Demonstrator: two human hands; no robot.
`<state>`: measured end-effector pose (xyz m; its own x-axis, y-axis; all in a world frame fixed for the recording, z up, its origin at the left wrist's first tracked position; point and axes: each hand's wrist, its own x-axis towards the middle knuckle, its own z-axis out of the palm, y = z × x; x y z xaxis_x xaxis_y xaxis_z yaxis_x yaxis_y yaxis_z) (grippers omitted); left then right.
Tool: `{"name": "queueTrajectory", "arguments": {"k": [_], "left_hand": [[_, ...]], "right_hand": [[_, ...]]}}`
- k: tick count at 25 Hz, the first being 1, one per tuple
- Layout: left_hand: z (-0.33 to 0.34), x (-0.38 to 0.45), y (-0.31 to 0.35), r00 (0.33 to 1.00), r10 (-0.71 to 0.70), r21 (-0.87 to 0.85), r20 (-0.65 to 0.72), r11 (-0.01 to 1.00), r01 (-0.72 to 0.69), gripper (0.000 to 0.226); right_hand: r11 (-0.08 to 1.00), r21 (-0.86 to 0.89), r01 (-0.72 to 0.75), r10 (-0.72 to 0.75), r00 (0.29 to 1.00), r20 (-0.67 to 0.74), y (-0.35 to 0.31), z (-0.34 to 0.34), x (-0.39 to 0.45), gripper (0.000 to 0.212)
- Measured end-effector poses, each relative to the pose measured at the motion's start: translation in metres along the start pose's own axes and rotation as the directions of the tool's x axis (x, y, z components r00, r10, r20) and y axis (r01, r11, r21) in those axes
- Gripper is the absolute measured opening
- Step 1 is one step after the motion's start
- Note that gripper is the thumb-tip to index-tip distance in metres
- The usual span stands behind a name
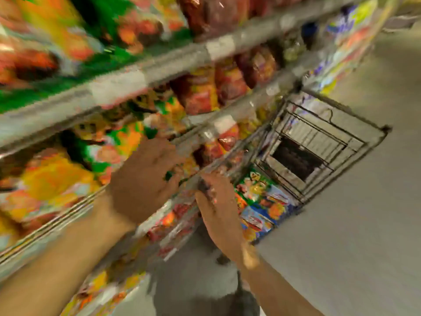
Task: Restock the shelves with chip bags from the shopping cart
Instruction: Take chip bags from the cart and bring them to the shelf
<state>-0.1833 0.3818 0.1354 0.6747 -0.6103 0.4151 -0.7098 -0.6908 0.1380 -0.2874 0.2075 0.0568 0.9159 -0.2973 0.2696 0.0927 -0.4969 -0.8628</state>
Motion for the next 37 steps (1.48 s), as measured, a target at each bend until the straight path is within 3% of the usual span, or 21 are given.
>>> {"name": "queueTrajectory", "arguments": {"k": [3, 6, 8, 10, 12, 14, 16, 18, 20, 22, 25, 29, 32, 34, 37], "left_hand": [[0.121, 0.068, 0.050, 0.977, 0.040, -0.211, 0.210, 0.978, 0.005, 0.028], [0.246, 0.115, 0.074, 0.899, -0.048, -0.279, 0.435, 0.942, 0.185, 0.023], [0.326, 0.128, 0.080, 0.758, -0.183, -0.213, 0.625, 0.895, 0.392, 0.037], [0.394, 0.125, 0.078, 0.595, -0.258, -0.108, 0.761, 0.854, 0.508, 0.052], [0.438, 0.117, 0.073, 0.471, -0.293, -0.010, 0.832, 0.841, 0.541, 0.065], [0.470, 0.109, 0.063, 0.399, -0.335, 0.053, 0.853, 0.818, 0.573, 0.075], [0.498, 0.103, 0.049, 0.367, -0.367, 0.085, 0.855, 0.797, 0.599, 0.081], [0.517, 0.101, 0.038, 0.377, -0.377, 0.073, 0.846, 0.782, 0.619, 0.083], [0.532, 0.099, 0.028, 0.387, -0.399, 0.044, 0.832, 0.741, 0.670, 0.086], [0.546, 0.089, 0.020, 0.375, -0.430, 0.033, 0.821, 0.692, 0.721, 0.090], [0.564, 0.063, 0.010, 0.307, -0.480, 0.148, 0.822, 0.700, 0.698, 0.097], [0.579, 0.041, 0.002, 0.310, -0.540, 0.240, 0.783, 0.721, 0.650, 0.104], [0.579, 0.041, 0.000, 0.266, -0.551, 0.301, 0.791, 0.729, 0.615, 0.086], [0.572, 0.047, 0.001, 0.333, -0.510, 0.268, 0.793, 0.784, 0.560, 0.058], [0.553, 0.056, 0.007, 0.449, -0.445, 0.198, 0.775, 0.846, 0.495, 0.046]], "right_hand": [[0.959, -0.044, -0.280, 0.283, 0.953, 0.106, 0.120, -0.028, 0.027, 0.038], [0.792, -0.098, -0.603, 0.607, 0.759, 0.234, 0.235, -0.055, 0.058, 0.054], [0.666, -0.199, -0.719, 0.743, 0.613, 0.270, 0.297, -0.068, 0.086, 0.062], [0.561, -0.291, -0.775, 0.826, 0.500, 0.260, 0.354, -0.076, 0.122, 0.058], [0.438, -0.273, -0.857, 0.890, 0.369, 0.269, 0.397, -0.078, 0.157, 0.047], [0.279, -0.140, -0.950, 0.922, 0.224, 0.317, 0.433, -0.076, 0.182, 0.034], [0.145, -0.092, -0.985, 0.945, 0.110, 0.309, 0.468, -0.074, 0.196, 0.022], [0.063, -0.104, -0.993, 0.977, 0.040, 0.211, 0.496, -0.073, 0.204, 0.034], [0.034, -0.061, -0.998, 0.993, 0.027, 0.117, 0.522, -0.066, 0.209, 0.033], [0.097, -0.053, -0.994, 0.988, 0.090, 0.127, 0.541, -0.051, 0.213, 0.023], [0.117, 0.025, -0.993, 0.977, 0.120, 0.174, 0.564, -0.023, 0.213, 0.052], [0.071, 0.091, -0.993, 0.973, 0.089, 0.212, 0.580, 0.002, 0.214, 0.090], [0.053, 0.117, -0.992, 0.989, 0.068, 0.131, 0.590, 0.009, 0.210, 0.083], [0.058, 0.096, -0.994, 0.991, 0.068, 0.115, 0.590, 0.007, 0.209, 0.066], [0.029, 0.115, -0.993, 0.989, 0.045, 0.141, 0.578, -0.005, 0.214, 0.058]]}}
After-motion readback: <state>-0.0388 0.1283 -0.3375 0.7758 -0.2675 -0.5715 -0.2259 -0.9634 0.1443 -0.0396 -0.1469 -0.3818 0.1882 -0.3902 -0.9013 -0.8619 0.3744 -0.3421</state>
